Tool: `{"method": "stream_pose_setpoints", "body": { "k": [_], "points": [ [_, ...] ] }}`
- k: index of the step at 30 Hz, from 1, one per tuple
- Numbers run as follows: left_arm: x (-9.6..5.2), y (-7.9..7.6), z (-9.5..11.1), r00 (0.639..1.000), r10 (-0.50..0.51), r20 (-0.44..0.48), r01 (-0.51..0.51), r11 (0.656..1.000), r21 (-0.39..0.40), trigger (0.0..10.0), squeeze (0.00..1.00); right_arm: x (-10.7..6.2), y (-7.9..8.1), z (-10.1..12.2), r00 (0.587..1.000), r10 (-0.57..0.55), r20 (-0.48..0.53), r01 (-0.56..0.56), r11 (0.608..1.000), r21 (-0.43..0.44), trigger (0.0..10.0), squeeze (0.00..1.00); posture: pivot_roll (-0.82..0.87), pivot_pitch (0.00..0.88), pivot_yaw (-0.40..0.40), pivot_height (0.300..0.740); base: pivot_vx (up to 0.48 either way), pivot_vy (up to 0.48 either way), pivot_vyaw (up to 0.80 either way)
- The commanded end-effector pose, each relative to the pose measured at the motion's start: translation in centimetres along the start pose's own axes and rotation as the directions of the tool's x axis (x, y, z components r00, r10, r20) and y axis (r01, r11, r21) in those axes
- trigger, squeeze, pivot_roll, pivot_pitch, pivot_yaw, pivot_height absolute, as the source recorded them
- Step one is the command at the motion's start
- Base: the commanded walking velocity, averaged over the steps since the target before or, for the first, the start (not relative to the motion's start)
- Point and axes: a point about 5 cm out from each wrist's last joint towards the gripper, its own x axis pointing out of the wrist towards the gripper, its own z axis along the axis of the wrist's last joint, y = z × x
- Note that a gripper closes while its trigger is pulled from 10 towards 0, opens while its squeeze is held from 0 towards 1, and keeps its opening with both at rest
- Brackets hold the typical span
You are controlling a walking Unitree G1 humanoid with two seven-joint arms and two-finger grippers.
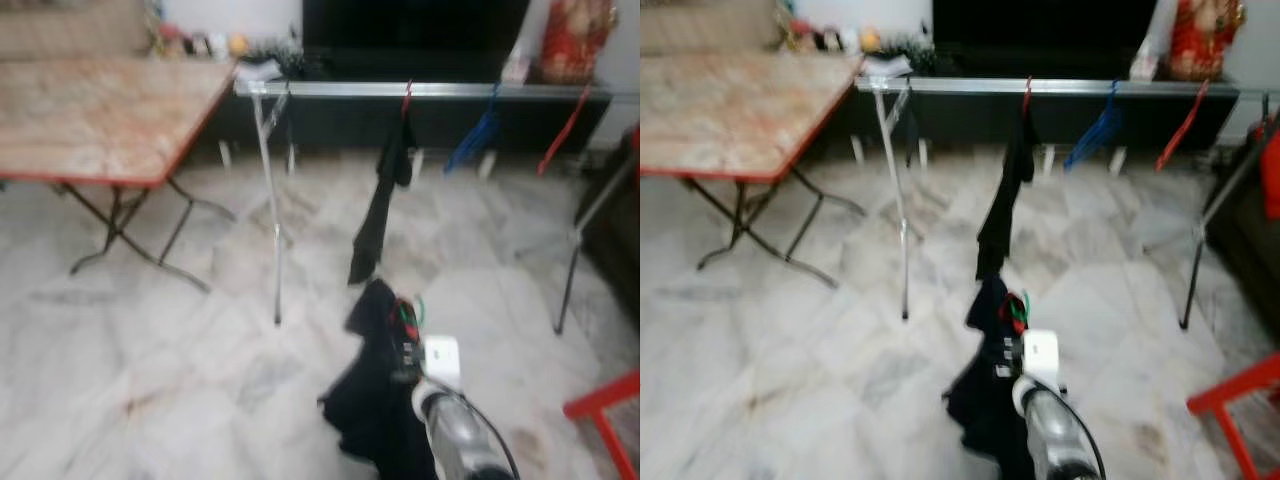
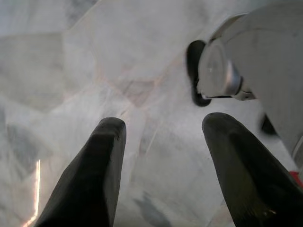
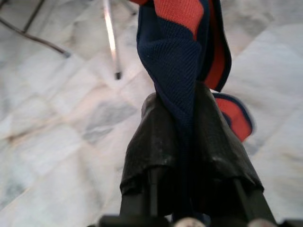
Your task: Hang hanger
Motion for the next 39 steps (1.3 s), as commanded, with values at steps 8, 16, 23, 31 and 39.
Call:
{"method": "stream_pose_setpoints", "body": {
  "k": [8,16,23,31,39],
  "points": [
    [0.01,-1.06,-0.61,1.000,-0.001,-0.029,0.001,1.000,-0.012,10.0,0.00,0.19,-0.15,0.66,1.000,-0.006,0.021,0.006,1.000,0.000,10.0,0.00,0.00,0.030,0.022,0.740,0.000,0.000,0.00],
    [-0.01,-0.95,-0.71,0.999,0.006,-0.036,-0.007,1.000,-0.020,10.0,0.00,0.18,-0.23,0.65,1.000,-0.007,0.021,0.007,1.000,0.000,10.0,0.00,0.01,0.032,0.022,0.740,0.000,0.125,0.00],
    [0.01,-0.66,-0.55,0.999,0.009,-0.035,-0.010,1.000,-0.021,10.0,0.00,0.23,-0.14,0.75,1.000,-0.004,0.024,0.004,1.000,0.004,10.0,0.00,0.01,0.034,0.024,0.740,0.000,0.376,0.00],
    [0.03,-0.47,-0.43,0.999,0.012,-0.032,-0.012,1.000,-0.019,10.0,0.00,0.26,-0.11,0.80,1.000,-0.003,0.025,0.003,1.000,0.004,10.0,0.00,0.01,0.035,0.025,0.740,0.000,0.474,0.00],
    [0.04,-0.37,-0.35,0.999,0.012,-0.030,-0.013,1.000,-0.014,10.0,0.00,0.29,-0.09,0.85,1.000,-0.003,0.024,0.003,1.000,0.005,10.0,0.00,0.01,0.035,0.025,0.740,0.000,0.282,0.00]
  ]
}}
